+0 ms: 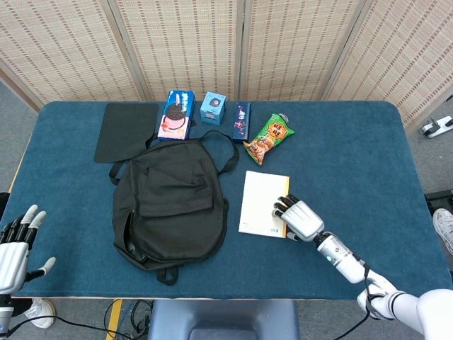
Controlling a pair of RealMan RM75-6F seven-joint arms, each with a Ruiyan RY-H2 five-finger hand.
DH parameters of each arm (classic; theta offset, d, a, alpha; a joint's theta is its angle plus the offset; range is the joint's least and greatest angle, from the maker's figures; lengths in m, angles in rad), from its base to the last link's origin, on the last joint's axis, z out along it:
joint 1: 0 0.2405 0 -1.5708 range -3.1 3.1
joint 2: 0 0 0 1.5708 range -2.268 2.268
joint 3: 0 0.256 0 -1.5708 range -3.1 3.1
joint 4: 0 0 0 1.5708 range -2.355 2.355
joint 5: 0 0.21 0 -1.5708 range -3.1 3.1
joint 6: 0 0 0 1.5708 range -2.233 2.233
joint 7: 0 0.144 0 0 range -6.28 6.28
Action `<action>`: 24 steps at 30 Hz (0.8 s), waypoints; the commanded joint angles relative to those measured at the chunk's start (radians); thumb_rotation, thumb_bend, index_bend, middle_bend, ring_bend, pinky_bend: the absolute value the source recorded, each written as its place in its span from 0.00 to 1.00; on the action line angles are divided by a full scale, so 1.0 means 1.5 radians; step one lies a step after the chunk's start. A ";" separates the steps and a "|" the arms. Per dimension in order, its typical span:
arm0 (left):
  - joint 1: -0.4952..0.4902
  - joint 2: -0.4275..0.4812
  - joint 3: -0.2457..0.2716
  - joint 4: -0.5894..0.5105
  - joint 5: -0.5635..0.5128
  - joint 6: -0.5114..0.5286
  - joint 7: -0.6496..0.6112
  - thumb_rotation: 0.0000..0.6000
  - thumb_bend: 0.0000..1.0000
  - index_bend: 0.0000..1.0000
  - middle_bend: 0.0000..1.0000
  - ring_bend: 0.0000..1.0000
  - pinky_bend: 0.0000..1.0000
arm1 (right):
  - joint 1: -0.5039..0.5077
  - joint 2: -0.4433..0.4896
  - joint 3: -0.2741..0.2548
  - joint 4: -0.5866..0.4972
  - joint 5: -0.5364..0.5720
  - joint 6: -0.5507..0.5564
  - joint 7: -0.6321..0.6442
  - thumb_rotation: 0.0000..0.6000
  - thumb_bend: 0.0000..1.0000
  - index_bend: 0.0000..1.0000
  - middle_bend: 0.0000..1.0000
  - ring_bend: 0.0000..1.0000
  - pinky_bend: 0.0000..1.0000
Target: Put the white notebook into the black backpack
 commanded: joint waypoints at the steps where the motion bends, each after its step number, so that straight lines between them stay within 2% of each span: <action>1: 0.000 0.000 0.000 0.000 0.000 0.000 0.000 1.00 0.22 0.04 0.00 0.06 0.09 | 0.002 -0.003 -0.001 0.003 0.001 0.000 -0.001 1.00 0.03 0.35 0.27 0.16 0.18; 8: 0.000 0.001 0.000 0.001 -0.001 -0.002 -0.002 1.00 0.22 0.04 0.00 0.06 0.09 | 0.010 -0.016 -0.001 0.014 0.003 0.000 0.002 1.00 0.04 0.35 0.27 0.16 0.18; 15: 0.000 0.003 0.000 0.001 -0.001 -0.002 -0.004 1.00 0.22 0.04 0.00 0.06 0.09 | 0.022 -0.026 0.000 0.026 0.005 -0.006 0.010 1.00 0.18 0.35 0.28 0.16 0.18; 20: 0.003 0.006 0.001 0.000 0.001 0.002 -0.007 1.00 0.22 0.04 0.00 0.06 0.09 | 0.039 -0.032 0.010 0.029 0.009 -0.007 0.018 1.00 0.31 0.37 0.29 0.16 0.18; 24: 0.003 0.007 0.002 0.003 -0.002 -0.001 -0.006 1.00 0.22 0.04 0.00 0.06 0.09 | 0.051 -0.038 0.016 0.030 0.012 -0.013 0.016 1.00 0.35 0.39 0.32 0.16 0.18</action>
